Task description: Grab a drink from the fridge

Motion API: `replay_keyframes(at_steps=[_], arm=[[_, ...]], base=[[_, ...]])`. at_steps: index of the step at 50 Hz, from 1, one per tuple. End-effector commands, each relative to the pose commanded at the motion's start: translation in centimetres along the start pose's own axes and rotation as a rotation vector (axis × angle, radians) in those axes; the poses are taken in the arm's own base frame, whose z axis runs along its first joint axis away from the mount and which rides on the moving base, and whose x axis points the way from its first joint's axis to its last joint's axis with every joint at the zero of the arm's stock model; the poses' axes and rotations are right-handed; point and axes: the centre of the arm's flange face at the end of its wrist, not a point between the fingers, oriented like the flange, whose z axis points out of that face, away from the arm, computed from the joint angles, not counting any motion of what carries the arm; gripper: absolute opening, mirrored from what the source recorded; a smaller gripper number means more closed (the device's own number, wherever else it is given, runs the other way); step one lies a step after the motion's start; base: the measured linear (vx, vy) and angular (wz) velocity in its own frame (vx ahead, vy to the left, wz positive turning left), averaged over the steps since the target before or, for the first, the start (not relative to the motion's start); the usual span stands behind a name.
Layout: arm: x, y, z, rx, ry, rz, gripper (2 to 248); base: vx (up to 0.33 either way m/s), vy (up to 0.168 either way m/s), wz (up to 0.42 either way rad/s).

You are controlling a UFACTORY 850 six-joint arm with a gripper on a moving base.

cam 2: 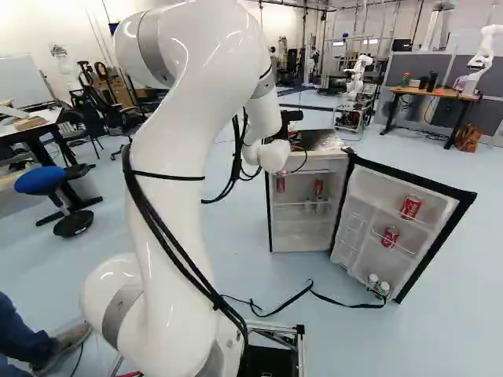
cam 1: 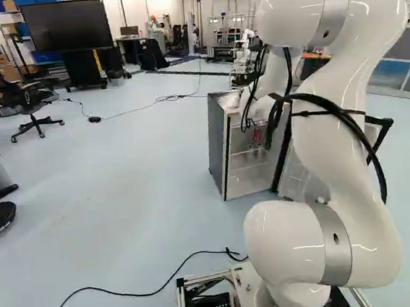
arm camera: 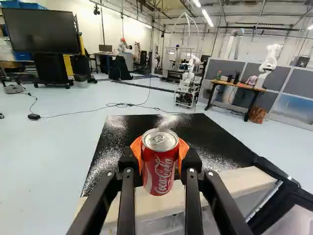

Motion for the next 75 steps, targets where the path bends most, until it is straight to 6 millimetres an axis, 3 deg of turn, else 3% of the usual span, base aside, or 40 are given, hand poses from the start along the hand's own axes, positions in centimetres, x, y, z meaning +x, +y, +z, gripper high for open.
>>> replay_keyframes(at_steps=[15, 39, 40, 45, 46, 50, 51, 55, 56, 60, 61, 75], arm=[[-0.9, -0.9, 2.7, 0.018, 0.007, -0.003, 93], [-1.0, -1.0, 3.0, 0.02, 0.009, -0.003, 98], [-1.0, -1.0, 3.0, 0.02, 0.009, -0.003, 129], [-1.0, -1.0, 3.0, 0.02, 0.009, -0.003, 129], [-1.0, -1.0, 3.0, 0.02, 0.009, -0.003, 163], [-1.0, -1.0, 3.0, 0.02, 0.009, -0.003, 163], [-1.0, -1.0, 3.0, 0.02, 0.009, -0.003, 198], [-1.0, -1.0, 3.0, 0.02, 0.009, -0.003, 198], [-1.0, -1.0, 3.0, 0.02, 0.009, -0.003, 235], [-1.0, -1.0, 3.0, 0.02, 0.009, -0.003, 235], [-1.0, -1.0, 3.0, 0.02, 0.009, -0.003, 247], [0.3, -0.7, 0.9, 0.012, 0.011, -0.003, 247]], base=[[0.0, 0.0, 0.0], [0.0, 0.0, 0.0], [0.0, 0.0, 0.0], [0.0, 0.0, 0.0], [0.0, 0.0, 0.0], [0.0, 0.0, 0.0], [0.0, 0.0, 0.0], [0.0, 0.0, 0.0], [0.0, 0.0, 0.0], [0.0, 0.0, 0.0], [0.0, 0.0, 0.0], [0.0, 0.0, 0.0]])
